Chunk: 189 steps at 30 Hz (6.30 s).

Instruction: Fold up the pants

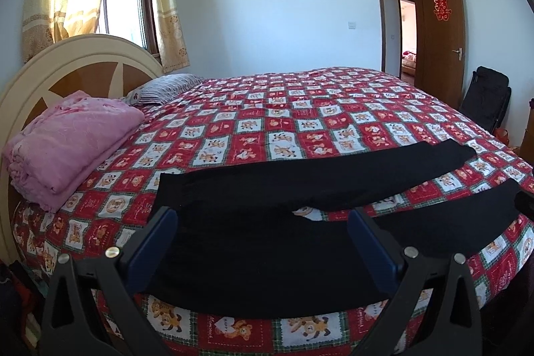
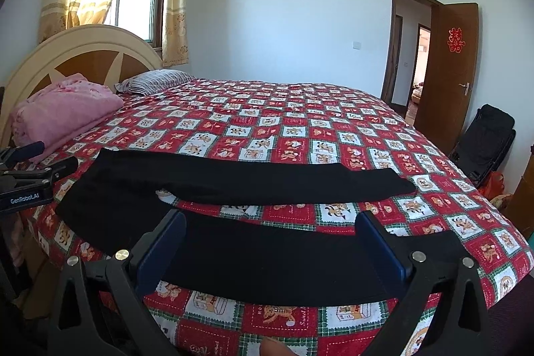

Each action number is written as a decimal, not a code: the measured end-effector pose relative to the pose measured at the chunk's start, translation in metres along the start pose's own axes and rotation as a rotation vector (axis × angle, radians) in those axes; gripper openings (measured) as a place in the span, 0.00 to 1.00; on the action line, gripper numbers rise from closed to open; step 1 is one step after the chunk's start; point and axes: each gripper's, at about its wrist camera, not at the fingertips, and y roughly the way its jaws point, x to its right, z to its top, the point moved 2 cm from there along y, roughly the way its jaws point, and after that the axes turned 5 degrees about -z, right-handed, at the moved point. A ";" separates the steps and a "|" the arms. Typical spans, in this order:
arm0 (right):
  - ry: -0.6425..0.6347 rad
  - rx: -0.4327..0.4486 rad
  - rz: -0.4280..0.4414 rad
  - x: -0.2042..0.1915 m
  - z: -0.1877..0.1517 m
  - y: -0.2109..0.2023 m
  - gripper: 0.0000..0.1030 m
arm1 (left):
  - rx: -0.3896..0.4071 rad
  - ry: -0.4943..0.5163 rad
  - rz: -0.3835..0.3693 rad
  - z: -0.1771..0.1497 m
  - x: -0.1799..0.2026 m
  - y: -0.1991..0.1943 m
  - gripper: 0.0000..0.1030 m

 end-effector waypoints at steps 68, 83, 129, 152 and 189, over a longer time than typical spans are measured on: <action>0.246 -0.532 -0.092 0.293 0.033 0.413 0.11 | -0.338 0.007 -0.023 0.010 -0.199 0.267 0.14; 0.234 -0.196 -0.074 0.298 0.069 0.284 0.07 | -0.107 -0.097 -0.115 0.035 -0.209 0.206 0.13; 0.171 -0.108 -0.192 0.314 -0.087 0.063 0.07 | 0.002 -0.153 -0.278 -0.113 -0.215 0.083 0.13; 0.243 -0.115 -0.311 0.341 -0.109 -0.011 0.48 | -0.020 -0.175 -0.300 -0.128 -0.213 0.073 0.13; -0.591 -0.149 0.261 -0.115 -0.089 0.086 0.03 | 0.068 -0.165 -0.278 -0.119 -0.215 0.056 0.13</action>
